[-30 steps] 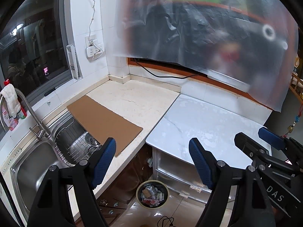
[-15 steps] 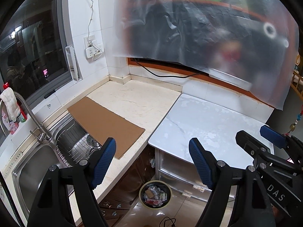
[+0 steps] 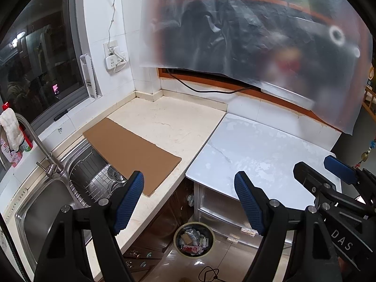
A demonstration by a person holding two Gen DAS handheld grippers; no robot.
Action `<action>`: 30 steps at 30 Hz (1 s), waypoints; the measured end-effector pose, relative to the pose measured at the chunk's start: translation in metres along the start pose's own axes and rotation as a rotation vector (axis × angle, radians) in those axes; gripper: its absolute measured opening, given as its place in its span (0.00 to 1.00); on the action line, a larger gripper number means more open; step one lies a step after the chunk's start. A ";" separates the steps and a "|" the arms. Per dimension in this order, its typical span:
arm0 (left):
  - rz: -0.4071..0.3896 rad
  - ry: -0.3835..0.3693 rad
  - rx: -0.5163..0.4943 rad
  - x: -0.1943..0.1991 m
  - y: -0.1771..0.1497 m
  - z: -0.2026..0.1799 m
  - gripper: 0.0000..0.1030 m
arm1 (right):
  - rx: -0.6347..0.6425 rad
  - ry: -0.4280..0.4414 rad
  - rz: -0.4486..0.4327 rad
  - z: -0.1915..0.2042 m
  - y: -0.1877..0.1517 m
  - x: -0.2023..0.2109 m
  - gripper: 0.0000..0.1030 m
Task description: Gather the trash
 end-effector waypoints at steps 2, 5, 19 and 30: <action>0.002 -0.004 -0.002 -0.001 -0.001 0.002 0.75 | -0.001 -0.003 0.001 0.001 -0.001 0.000 0.62; 0.007 -0.011 -0.007 -0.002 -0.004 0.005 0.75 | -0.003 -0.009 0.003 0.002 -0.003 -0.001 0.62; 0.007 -0.010 -0.012 -0.004 -0.003 0.007 0.75 | -0.004 -0.015 -0.001 0.003 -0.003 -0.002 0.62; 0.009 -0.015 -0.017 -0.005 -0.006 0.010 0.75 | -0.015 -0.031 -0.001 0.008 -0.008 -0.004 0.62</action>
Point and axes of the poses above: each gripper's, at about its wrist camera, not at the fingertips, and x roughly against the way its jaws point, z to its left, y to its top, the point moved 8 cm from there along -x, roughly the way its jaws point, and after that the axes turned 8 degrees about -x, right-handed, at the moved point
